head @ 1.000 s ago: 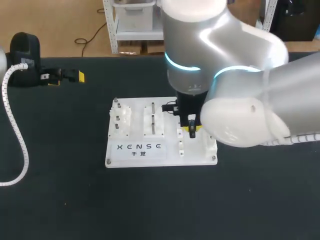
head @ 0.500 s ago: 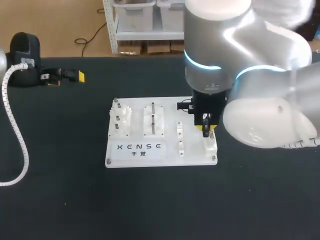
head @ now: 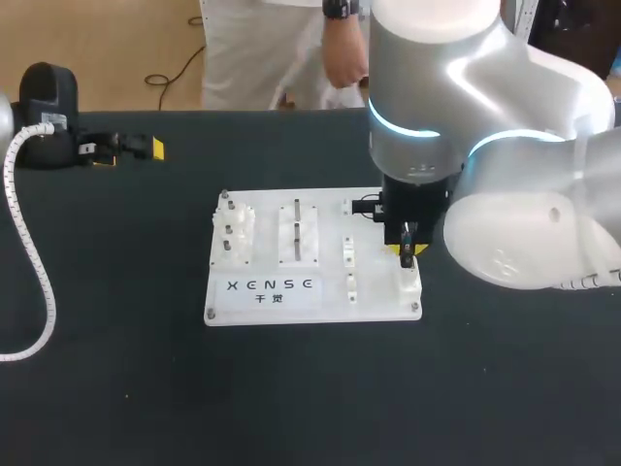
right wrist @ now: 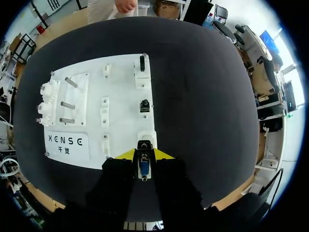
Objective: Insert the USB connector, Ethernet cable, and multi-pin plug into their matching sockets one by one.
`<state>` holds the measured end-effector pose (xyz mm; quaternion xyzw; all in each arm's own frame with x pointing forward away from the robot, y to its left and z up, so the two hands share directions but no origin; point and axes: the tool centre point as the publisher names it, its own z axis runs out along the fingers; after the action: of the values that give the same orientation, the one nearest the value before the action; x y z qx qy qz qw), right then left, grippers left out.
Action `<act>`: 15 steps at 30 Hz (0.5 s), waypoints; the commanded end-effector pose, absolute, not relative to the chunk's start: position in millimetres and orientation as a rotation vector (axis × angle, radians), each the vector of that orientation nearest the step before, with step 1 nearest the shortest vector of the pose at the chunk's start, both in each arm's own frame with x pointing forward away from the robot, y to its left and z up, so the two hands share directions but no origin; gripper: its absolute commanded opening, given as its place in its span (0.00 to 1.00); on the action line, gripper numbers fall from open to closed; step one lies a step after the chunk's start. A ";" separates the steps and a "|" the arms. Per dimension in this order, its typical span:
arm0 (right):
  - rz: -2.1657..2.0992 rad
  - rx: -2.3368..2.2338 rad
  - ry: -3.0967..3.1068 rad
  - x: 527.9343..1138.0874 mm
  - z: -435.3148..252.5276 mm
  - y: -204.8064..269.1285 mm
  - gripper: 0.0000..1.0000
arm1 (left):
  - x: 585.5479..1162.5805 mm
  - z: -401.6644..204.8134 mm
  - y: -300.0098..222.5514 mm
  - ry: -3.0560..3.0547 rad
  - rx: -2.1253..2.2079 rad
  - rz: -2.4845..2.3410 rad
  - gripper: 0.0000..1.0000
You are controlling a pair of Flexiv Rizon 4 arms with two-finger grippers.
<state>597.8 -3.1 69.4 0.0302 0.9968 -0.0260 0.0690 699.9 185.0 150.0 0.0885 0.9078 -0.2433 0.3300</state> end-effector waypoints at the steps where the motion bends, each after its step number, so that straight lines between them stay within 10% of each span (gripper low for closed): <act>1: -0.076 0.096 2.996 596.4 69.3 -6.5 0.00 | 699.9 150.0 185.0 2.374 0.232 -0.636 1.00; 15: -0.098 0.094 2.998 595.5 65.5 -8.0 0.00 | 699.9 150.0 185.0 2.374 0.232 -0.636 1.00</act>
<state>596.6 -7.7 67.0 0.0301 0.9968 -0.0321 0.0673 699.9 185.0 150.0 0.0885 0.9078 -0.2433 0.3300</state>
